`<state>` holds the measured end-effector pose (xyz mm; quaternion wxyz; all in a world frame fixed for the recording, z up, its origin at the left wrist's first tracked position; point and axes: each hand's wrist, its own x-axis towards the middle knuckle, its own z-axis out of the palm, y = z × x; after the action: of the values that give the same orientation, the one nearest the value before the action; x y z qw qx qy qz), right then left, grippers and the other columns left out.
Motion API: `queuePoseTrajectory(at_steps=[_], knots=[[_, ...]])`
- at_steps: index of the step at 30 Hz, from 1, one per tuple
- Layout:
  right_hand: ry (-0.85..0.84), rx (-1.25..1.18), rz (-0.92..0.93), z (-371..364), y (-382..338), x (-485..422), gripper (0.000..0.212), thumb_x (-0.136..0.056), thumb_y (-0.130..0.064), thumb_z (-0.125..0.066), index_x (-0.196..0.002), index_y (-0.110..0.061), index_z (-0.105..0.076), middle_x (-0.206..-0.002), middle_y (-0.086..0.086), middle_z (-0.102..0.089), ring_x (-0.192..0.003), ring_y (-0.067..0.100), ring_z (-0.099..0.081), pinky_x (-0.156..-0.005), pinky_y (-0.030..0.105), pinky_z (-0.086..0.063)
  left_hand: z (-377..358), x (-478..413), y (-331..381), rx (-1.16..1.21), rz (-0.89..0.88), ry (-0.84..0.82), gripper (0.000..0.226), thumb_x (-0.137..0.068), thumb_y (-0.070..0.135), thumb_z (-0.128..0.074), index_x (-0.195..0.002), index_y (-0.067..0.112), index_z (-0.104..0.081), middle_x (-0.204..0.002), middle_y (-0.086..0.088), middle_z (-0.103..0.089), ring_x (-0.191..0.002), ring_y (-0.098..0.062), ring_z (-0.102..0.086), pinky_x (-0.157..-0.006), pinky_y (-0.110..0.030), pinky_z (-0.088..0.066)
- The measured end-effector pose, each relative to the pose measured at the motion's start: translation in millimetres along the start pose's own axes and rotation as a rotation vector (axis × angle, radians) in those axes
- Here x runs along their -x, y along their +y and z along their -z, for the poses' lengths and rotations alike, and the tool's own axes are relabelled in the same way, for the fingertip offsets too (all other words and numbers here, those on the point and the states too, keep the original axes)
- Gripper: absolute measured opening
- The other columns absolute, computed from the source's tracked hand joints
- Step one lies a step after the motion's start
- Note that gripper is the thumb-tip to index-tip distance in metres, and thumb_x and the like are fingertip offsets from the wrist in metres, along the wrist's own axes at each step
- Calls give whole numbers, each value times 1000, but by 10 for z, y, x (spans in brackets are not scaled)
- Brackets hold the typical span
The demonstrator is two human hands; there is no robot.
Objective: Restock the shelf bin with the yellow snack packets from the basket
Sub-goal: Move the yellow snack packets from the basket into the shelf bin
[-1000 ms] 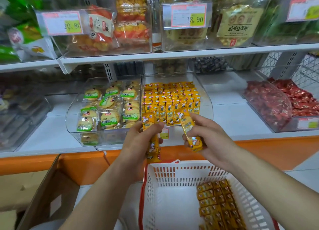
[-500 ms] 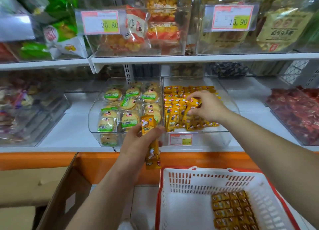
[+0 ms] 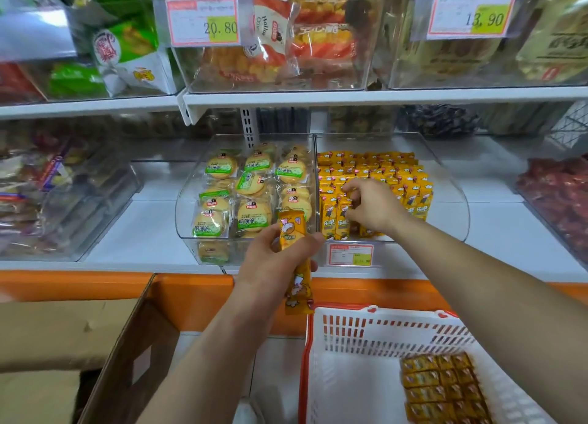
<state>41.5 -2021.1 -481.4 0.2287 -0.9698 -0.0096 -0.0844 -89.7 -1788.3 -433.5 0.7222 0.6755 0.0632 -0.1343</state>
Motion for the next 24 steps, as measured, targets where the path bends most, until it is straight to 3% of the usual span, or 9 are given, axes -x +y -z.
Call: queuePoseTrajectory(at_steps=[5, 8, 10, 13, 17, 21, 24], knots=[[66, -23, -20, 261, -58, 268, 59, -80, -33, -79, -133, -23, -56, -124, 0, -60, -99, 18, -62, -83, 30, -50, -67, -55, -42, -17, -5, -18, 66, -73, 41, -84, -129, 17, -60, -96, -12, -76, -74, -16, -76, -57, -26, -54], [61, -341, 8, 539, -134, 719, 32, -84, -28, -75, -114, -31, -63, -100, -10, -67, -79, 7, -66, -71, 29, -53, -164, -87, -71, -27, -12, -35, 62, -72, 42, -87, -124, 17, -63, -90, -10, -76, -75, -17, -76, -60, -29, -55], [-53, -553, 27, 669, -205, 1102, 23, -86, -25, -71, -104, -37, -64, -91, -13, -69, -81, 6, -68, -70, 28, -50, -263, -90, -89, -21, -19, -45, 59, -65, 44, -90, -114, 21, -68, -93, -9, -77, -78, -19, -77, -62, -31, -56], [-203, -724, 28, 749, -336, 1640, 38, -74, -43, -74, -110, -45, -63, -97, -15, -66, -81, 16, -70, -67, 36, -57, -457, -51, -107, -38, -29, -67, 69, -51, 55, -88, -110, 26, -70, -97, -3, -78, -82, -21, -77, -70, -40, -62], [-173, -795, -17, 690, -417, 1947, 57, -59, -56, -81, -111, -50, -57, -99, -18, -62, -76, 12, -69, -64, 23, -53, -726, 31, -145, -37, -29, -71, 96, -47, 58, -90, -129, 18, -61, -116, -9, -73, -101, -30, -74, -92, -57, -58], [-116, -850, -101, 667, -357, 1939, 48, -61, -46, -85, -102, -43, -61, -91, -14, -65, -71, 10, -69, -66, 24, -56, -923, 130, -140, 12, -14, -98, 106, -48, 58, -91, -137, 13, -53, -126, -17, -67, -104, -36, -72, -90, -58, -58], [-137, -938, -151, 714, -249, 1934, 45, -61, -38, -86, -102, -40, -66, -92, -6, -70, -76, 15, -72, -70, 30, -57, -986, 153, -110, 56, -12, -105, 94, -56, 52, -90, -132, 8, -55, -117, -18, -69, -91, -31, -73, -76, -45, -60]])
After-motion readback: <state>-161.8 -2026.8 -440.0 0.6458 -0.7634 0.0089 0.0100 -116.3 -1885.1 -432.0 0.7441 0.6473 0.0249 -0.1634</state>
